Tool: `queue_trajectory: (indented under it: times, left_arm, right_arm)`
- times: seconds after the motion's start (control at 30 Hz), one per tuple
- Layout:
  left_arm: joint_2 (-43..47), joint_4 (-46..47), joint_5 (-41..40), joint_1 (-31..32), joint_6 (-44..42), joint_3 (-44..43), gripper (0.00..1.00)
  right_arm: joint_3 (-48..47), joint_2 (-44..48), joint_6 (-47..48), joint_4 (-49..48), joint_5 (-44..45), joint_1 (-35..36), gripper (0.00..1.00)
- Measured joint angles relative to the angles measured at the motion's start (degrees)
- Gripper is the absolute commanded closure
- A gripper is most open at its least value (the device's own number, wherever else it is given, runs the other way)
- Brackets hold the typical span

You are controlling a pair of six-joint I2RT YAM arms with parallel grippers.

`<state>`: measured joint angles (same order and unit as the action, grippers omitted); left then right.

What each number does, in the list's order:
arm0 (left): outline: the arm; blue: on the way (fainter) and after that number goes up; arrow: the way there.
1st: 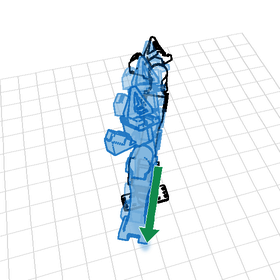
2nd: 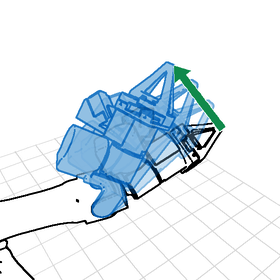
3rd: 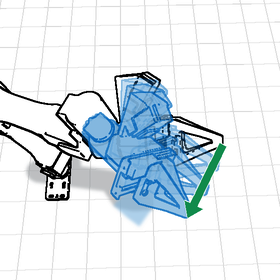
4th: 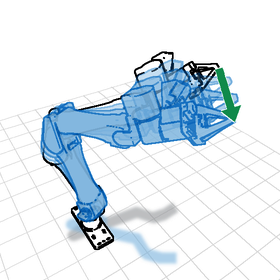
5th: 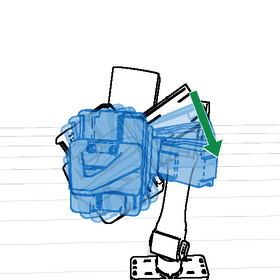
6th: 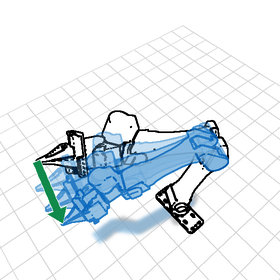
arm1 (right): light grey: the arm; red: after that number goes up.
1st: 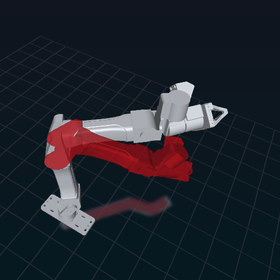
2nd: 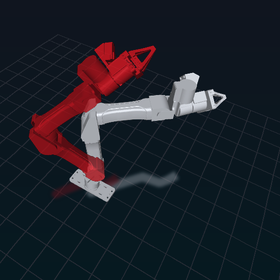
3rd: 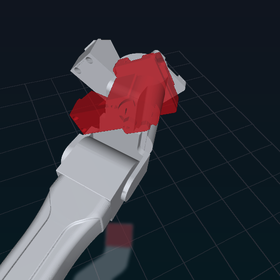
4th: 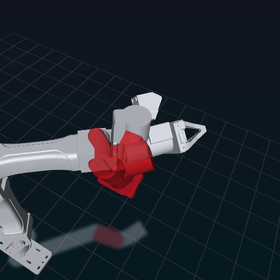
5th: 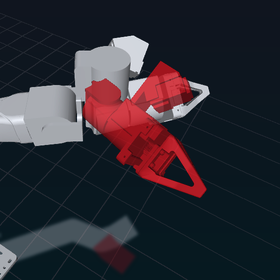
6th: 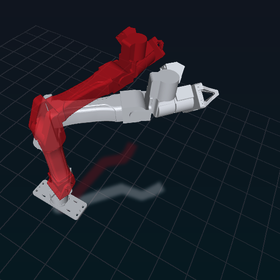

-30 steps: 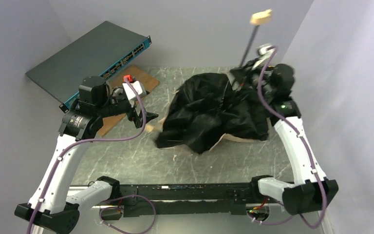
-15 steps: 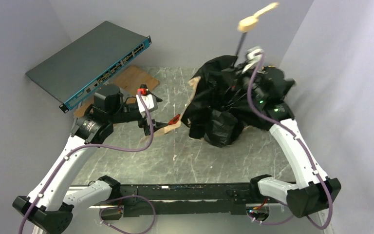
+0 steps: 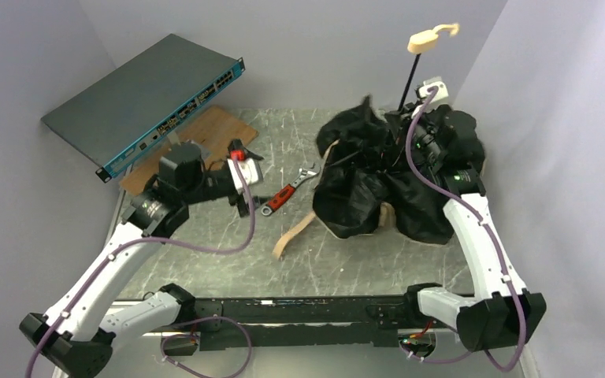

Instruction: Open the umbrella

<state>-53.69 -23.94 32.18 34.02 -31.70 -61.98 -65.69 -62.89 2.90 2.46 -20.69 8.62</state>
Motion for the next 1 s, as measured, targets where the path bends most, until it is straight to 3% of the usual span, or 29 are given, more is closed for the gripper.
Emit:
queue_trajectory:
  times: [0.07, 0.23, 0.27, 0.33, 0.4, 0.43, 0.57, 0.63, 0.87, 1.0]
  left_arm:
    - [-1.9, 0.2, 0.9, -4.7, 3.1, -1.9, 0.0]
    - [-3.2, 2.1, 1.0, -9.6, 7.2, -2.6, 0.0]
    - [-2.9, 2.5, 1.0, -9.6, 7.4, -2.6, 0.0]
    - [-2.3, 3.2, 1.1, -9.6, 7.6, -2.6, 0.0]
    - [-2.1, 3.8, 1.6, -9.6, 7.6, -2.6, 0.0]
    - [-2.1, 4.0, 2.1, -9.6, 7.5, -2.6, 0.01]
    - [-3.6, 4.3, 5.8, -9.4, 7.2, -2.9, 0.16]
    - [-5.1, 4.4, 6.9, -8.1, 6.7, -3.6, 0.2]
    - [-8.3, 8.7, 5.7, 5.5, 2.6, -4.1, 0.38]
    - [-11.0, 12.4, 3.3, 10.3, 1.7, -4.1, 0.55]
  right_arm:
    - [-0.2, -1.6, -1.2, 0.2, 2.2, -1.1, 1.0]
    - [1.3, 0.5, -3.6, 2.6, 0.7, 14.2, 1.0]
    - [1.9, 1.4, -3.8, 2.4, -0.3, 13.4, 1.0]
    - [2.3, 2.5, -6.0, 2.0, -5.2, 1.7, 1.0]
    - [0.6, 0.8, -6.1, 1.5, -3.7, -6.1, 1.0]
    - [0.2, 0.1, -5.5, 1.0, -2.2, -6.4, 1.0]
    - [0.2, 0.1, -3.4, 1.1, -1.2, 11.5, 1.0]
    - [0.9, 1.1, -3.4, 1.3, -3.4, 17.1, 1.0]
    - [1.7, 4.9, -3.8, 2.1, -3.0, 18.2, 1.0]
    - [2.6, 5.1, -4.2, 1.9, -1.9, 20.8, 1.0]
